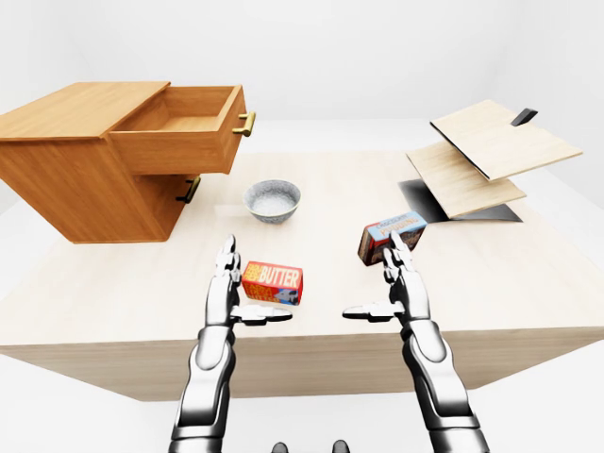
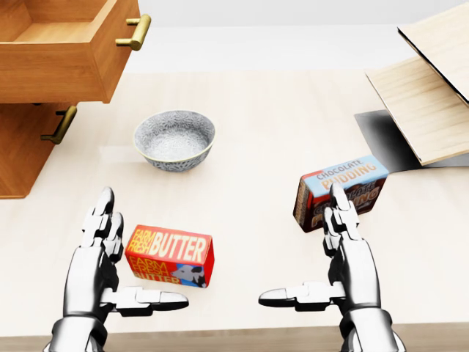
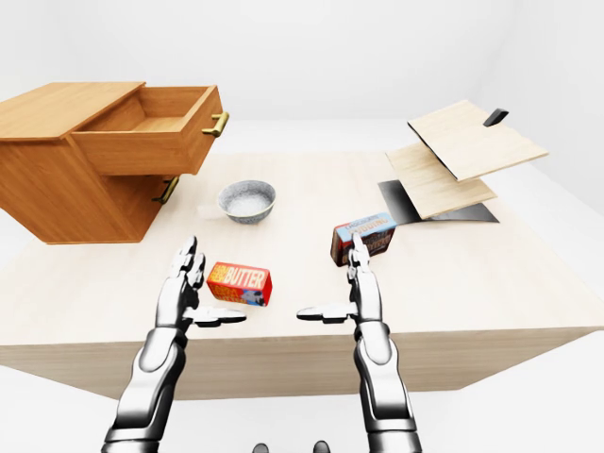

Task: Close the top drawer of the cabinet.

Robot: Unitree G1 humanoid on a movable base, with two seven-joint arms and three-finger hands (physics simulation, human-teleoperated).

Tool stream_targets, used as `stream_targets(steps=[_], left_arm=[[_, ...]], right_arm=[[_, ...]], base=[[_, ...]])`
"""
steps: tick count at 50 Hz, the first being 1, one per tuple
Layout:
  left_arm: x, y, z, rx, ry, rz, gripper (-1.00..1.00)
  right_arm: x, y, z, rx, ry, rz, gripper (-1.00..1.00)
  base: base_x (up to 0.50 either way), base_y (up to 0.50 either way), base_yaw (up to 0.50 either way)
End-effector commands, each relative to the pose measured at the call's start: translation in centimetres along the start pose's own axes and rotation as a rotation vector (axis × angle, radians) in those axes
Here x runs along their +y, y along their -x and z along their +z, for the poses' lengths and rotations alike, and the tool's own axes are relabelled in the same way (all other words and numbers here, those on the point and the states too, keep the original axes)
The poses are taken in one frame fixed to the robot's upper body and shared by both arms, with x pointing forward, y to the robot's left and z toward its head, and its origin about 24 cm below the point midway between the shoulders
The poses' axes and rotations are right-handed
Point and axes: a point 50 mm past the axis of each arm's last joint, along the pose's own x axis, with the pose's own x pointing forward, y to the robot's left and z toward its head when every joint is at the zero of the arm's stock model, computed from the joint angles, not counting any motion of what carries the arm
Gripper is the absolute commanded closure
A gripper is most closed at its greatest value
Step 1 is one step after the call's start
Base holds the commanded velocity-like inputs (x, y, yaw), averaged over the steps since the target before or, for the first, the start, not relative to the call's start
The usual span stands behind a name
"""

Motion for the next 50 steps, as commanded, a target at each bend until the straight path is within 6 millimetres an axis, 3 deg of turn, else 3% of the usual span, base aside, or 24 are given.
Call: stream_targets(steps=[1,13,19,37,45,50], left_arm=[[0.7,-0.3,0.1,0.003,-0.021,-0.006,-1.00],[0.9,-0.5,0.5,0.003,-0.040,-0.013,-1.00],[1.2,-1.0,1.4,-0.002,-0.053,-0.018,-1.00],[1.0,-3.5,11.0,-0.368,-0.123,-0.069,-1.00],[0.7,-2.7,13.4,-0.479,-0.131,-0.082,-1.00],[0.5,-2.4,14.2,-0.516,-0.132,-0.087,-1.00]], right_arm=[[-0.8,-0.1,0.2,0.008,0.002,0.000,-1.00],[-0.8,-0.2,0.5,0.006,0.015,0.004,-1.00],[-0.7,-0.7,1.8,-0.025,0.017,0.012,-1.00],[-0.1,-2.8,11.4,-0.406,0.019,0.032,-1.00],[0.6,-1.6,14.7,-0.557,0.041,0.049,-1.00],[0.7,-1.3,15.3,-0.588,0.023,0.048,-1.00]], base=[[0.00,0.00,0.00],[0.00,0.00,0.00],[0.00,0.00,0.00],[0.00,0.00,0.00],[0.00,0.00,0.00],[0.00,0.00,0.00]])
